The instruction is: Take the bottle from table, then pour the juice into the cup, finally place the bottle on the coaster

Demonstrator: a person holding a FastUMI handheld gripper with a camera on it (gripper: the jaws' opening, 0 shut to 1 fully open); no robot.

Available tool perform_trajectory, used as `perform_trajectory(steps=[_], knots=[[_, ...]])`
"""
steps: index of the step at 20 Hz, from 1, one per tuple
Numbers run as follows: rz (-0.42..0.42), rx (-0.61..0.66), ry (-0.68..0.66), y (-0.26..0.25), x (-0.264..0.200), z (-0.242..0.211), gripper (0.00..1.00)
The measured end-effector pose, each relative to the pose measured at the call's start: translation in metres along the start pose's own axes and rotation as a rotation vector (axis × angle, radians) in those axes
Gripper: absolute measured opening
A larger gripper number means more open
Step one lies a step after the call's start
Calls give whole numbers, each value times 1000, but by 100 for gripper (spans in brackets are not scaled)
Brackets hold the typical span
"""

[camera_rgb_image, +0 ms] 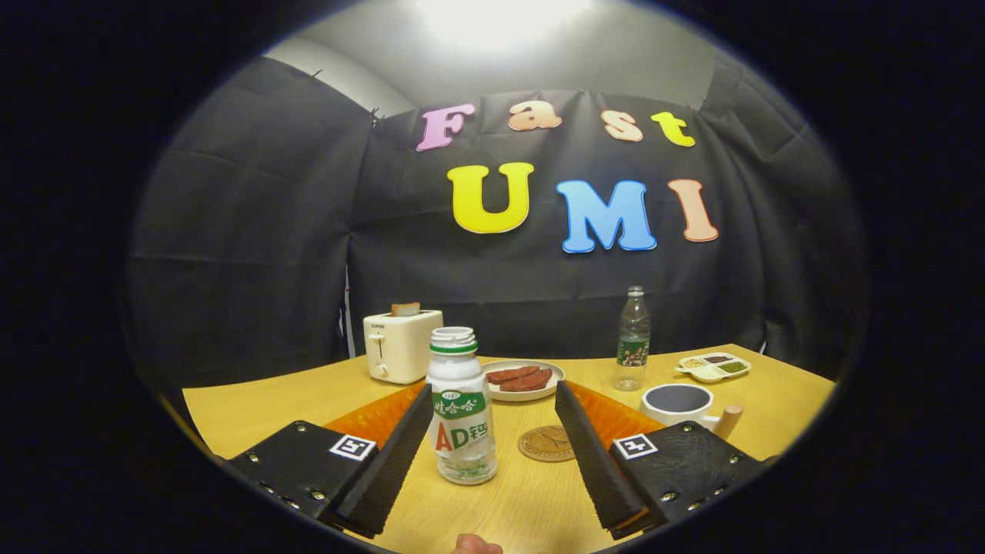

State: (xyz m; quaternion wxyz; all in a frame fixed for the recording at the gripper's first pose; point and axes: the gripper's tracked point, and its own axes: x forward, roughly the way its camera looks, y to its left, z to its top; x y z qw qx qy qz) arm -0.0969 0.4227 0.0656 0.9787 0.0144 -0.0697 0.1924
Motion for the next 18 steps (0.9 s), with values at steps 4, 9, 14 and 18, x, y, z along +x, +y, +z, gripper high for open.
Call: perform_trajectory(steps=[4, 9, 14, 18], knots=[[17, -14, 28, 13, 30, -15, 97], [22, -7, 41, 17, 51, -31, 97], [30, 3, 22, 24, 61, -32, 75], [-50, -13, 48, 14, 57, -29, 65]])
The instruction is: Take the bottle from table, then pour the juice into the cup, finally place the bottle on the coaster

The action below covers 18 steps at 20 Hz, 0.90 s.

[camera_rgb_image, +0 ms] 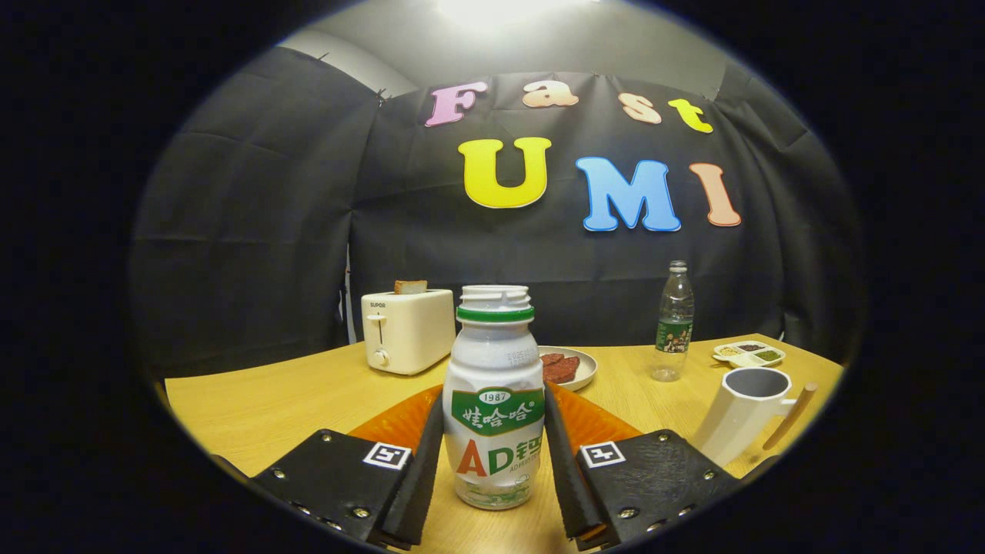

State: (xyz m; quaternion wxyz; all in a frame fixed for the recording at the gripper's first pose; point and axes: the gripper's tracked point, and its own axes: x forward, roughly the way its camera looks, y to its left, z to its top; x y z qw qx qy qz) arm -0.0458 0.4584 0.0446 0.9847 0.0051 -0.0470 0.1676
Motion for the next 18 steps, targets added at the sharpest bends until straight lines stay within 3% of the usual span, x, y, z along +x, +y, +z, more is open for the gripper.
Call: perform_trajectory(steps=[10, 18], knots=[[-75, 152, -60, -28, -18, 28, 65], [-45, 415, -112, -53, -27, 36, 65]])
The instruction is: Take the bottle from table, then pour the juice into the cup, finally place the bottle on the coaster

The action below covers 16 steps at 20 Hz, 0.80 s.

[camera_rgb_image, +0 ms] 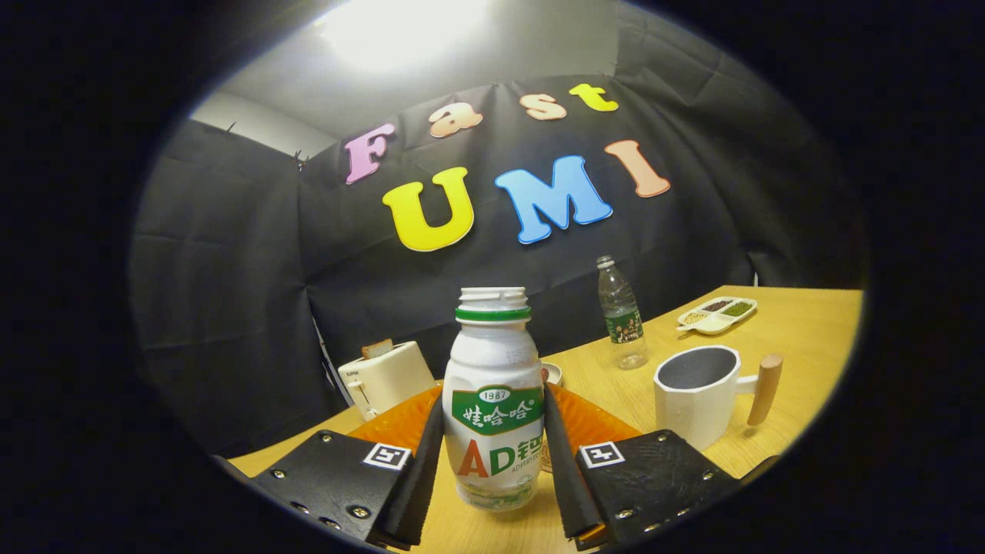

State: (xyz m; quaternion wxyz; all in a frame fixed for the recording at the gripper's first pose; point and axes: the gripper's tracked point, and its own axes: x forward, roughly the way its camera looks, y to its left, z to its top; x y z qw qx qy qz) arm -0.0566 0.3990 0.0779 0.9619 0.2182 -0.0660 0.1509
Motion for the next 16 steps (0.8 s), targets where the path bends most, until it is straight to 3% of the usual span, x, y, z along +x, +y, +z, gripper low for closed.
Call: perform_trajectory(steps=[4, 16], knots=[[14, 136, -18, -11, 1, 4, 65], [20, 358, 3, -26, 10, -3, 65]])
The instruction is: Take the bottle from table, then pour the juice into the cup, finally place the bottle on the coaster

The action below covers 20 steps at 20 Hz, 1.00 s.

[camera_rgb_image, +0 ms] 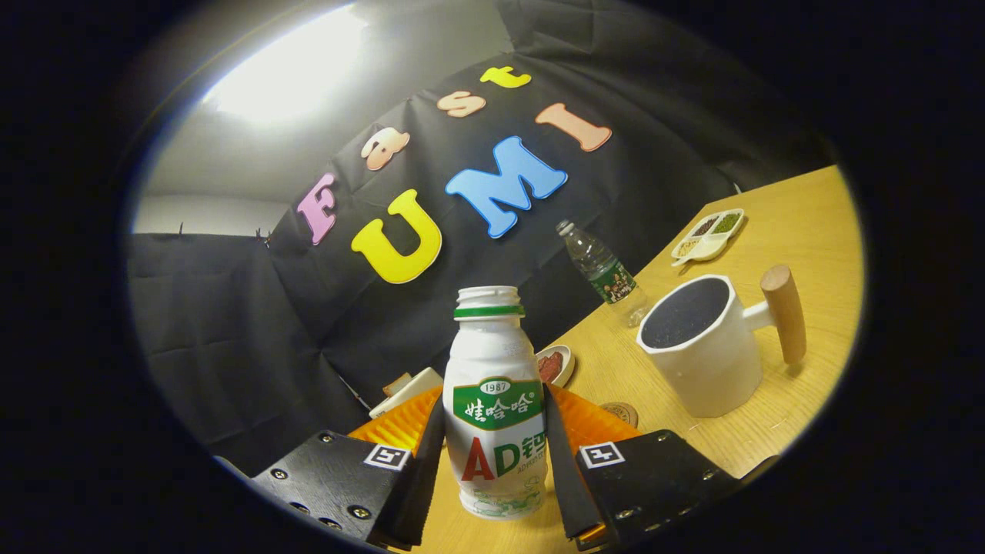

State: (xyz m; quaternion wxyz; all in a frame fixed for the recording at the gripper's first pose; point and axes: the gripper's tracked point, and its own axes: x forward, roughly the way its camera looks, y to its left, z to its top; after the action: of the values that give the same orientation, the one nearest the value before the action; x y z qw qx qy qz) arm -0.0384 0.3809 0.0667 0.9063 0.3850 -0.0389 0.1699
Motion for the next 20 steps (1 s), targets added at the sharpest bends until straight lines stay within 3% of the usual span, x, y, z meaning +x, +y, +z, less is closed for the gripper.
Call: perform_trajectory(steps=[13, 20], knots=[[51, 307, -74, -11, -3, 14, 65], [56, 390, -85, -16, 1, 13, 65]])
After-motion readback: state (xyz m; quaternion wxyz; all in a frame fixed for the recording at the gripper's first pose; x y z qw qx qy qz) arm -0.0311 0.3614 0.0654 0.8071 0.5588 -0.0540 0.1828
